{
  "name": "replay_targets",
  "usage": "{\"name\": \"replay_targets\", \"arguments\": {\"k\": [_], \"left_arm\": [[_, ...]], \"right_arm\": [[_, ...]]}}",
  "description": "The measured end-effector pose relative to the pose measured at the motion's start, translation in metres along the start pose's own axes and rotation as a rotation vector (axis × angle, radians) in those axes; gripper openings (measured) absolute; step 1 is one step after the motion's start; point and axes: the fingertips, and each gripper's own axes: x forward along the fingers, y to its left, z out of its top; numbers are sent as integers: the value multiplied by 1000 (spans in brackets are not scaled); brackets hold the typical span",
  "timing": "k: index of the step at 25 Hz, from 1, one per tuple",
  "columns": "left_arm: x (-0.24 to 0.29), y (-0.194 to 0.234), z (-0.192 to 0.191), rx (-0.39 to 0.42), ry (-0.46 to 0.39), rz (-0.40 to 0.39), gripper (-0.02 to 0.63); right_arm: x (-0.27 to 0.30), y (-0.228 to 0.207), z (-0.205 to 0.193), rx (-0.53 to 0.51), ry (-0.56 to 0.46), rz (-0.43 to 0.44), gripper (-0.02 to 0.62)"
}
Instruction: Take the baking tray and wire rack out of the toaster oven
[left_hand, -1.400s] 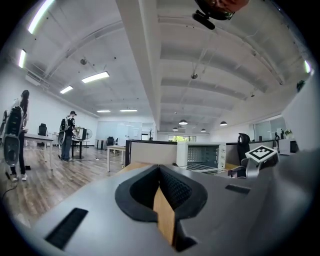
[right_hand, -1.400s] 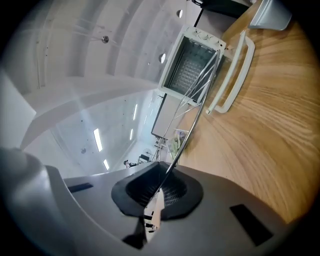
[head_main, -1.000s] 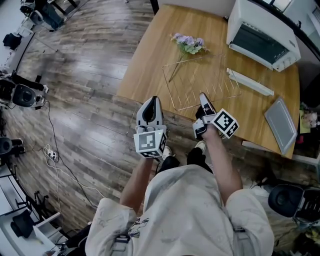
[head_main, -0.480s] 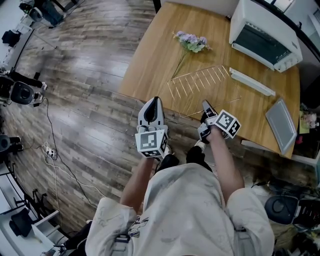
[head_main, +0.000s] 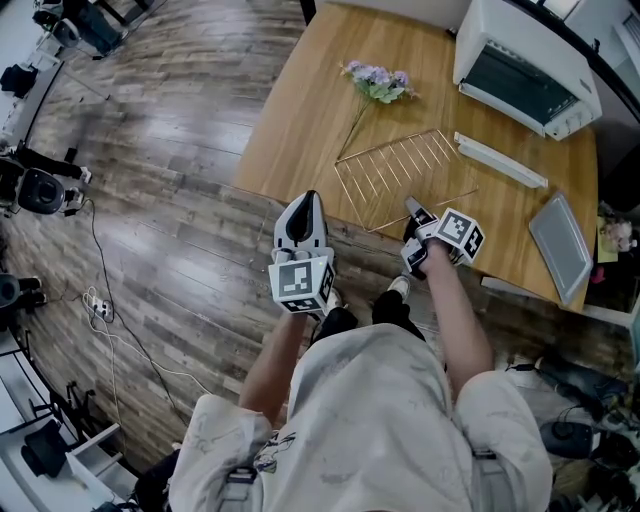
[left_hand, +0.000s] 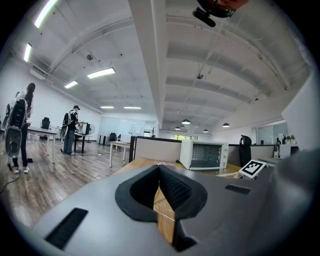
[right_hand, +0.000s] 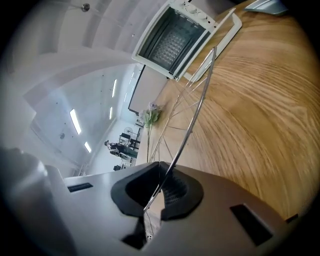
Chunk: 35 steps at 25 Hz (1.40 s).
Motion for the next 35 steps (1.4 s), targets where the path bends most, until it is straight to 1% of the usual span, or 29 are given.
{"name": "replay_targets", "arguments": {"k": [4, 9, 11, 15, 16, 19, 20, 22, 25, 28, 30, 31, 35], "left_arm": [[0, 0, -1, -2, 9, 3, 15], [0, -1, -4, 2, 9, -4, 15], [0, -3, -5, -1, 11, -5, 15], [2, -6, -5, -1, 13, -10, 15], [2, -6, -5, -1, 12, -10, 15], [2, -6, -4, -6, 9, -8, 15], [3, -6, -4, -6, 8, -8, 15], [3, -5, -4, -9, 6, -9, 16], [3, -4, -4, -15, 3, -8, 15], [6, -8, -4, -22, -5, -15, 15], [8, -11, -4, -23, -8, -21, 16], [8, -12, -4, -24, -8, -23, 15], [9, -12, -3, -29, -7, -31, 15]], "right_arm": [[1, -12, 1, 97, 13, -20, 28], [5, -19, -3, 199, 8, -81, 41], [6, -22, -3, 211, 10, -120, 58], [5, -32, -2, 201, 15, -195, 91], [5, -34, -1, 202, 14, -210, 110], [3, -40, 2, 216, 4, -246, 216], [2, -40, 4, 221, -4, -251, 225], [1, -38, 8, 218, -19, -258, 272], [2, -35, 13, 170, -13, -297, 336], [-2, -42, 20, 73, 5, -396, 403], [-4, -47, 22, -1, 27, -457, 424], [-4, -47, 21, -36, 46, -474, 426], [0, -43, 10, -207, 150, -502, 452]]}}
